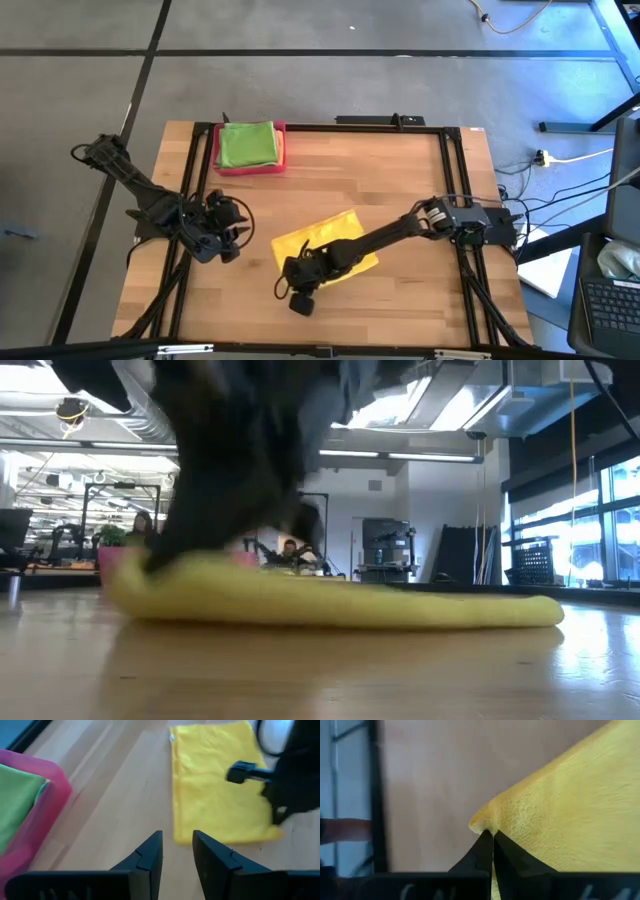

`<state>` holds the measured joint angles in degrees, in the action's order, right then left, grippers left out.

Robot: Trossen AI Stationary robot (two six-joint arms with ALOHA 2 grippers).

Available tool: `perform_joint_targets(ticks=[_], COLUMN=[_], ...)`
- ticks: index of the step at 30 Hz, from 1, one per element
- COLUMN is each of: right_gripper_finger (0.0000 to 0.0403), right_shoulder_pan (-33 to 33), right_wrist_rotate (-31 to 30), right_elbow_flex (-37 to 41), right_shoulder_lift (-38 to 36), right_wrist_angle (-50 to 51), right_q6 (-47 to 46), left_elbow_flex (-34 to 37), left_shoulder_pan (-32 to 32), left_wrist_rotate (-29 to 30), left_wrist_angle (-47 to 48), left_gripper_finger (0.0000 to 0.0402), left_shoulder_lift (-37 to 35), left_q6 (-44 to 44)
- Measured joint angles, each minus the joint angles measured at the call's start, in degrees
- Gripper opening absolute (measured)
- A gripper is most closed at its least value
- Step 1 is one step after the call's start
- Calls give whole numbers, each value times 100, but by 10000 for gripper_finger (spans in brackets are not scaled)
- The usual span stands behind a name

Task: Fold microfiber towels
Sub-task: Fold the yellow microfiber towel

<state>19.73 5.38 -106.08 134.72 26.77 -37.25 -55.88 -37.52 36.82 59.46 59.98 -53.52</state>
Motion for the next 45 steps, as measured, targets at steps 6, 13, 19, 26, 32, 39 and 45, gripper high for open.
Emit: perform_joint_targets(ticks=[6,13,19,26,32,39,45], right_gripper_finger=[4,8,5,4,9,4,8], right_shoulder_pan=[181,370,373,316,318,318,318], right_wrist_rotate=[-111,-549,-690,-928,-1078,-1095,-1330], right_elbow_flex=[-14,-25,-25,-25,-25,-27,-35], right_shoulder_lift=[-445,-655,-654,-654,-656,-722,-897], right_wrist_angle=[471,1067,1392,1499,1500,1479,1511], right_q6=[146,152,124,-207,-364,-476,-451], left_elbow_flex=[7,776,1662,2209,2214,2218,2208], left_shoulder_pan=[0,-2,-118,-198,-144,123,328], left_wrist_rotate=[173,-786,-1715,-2074,-2452,-2345,-2437], left_wrist_angle=[-102,-2353,-3714,-5826,-6769,-7665,-7790], left_gripper_finger=[98,98,99,99,99,99,99], left_shoulder_lift=[3,1,154,796,1958,2893,3193], left_q6=[158,2137,3603,4895,5111,4815,4509])
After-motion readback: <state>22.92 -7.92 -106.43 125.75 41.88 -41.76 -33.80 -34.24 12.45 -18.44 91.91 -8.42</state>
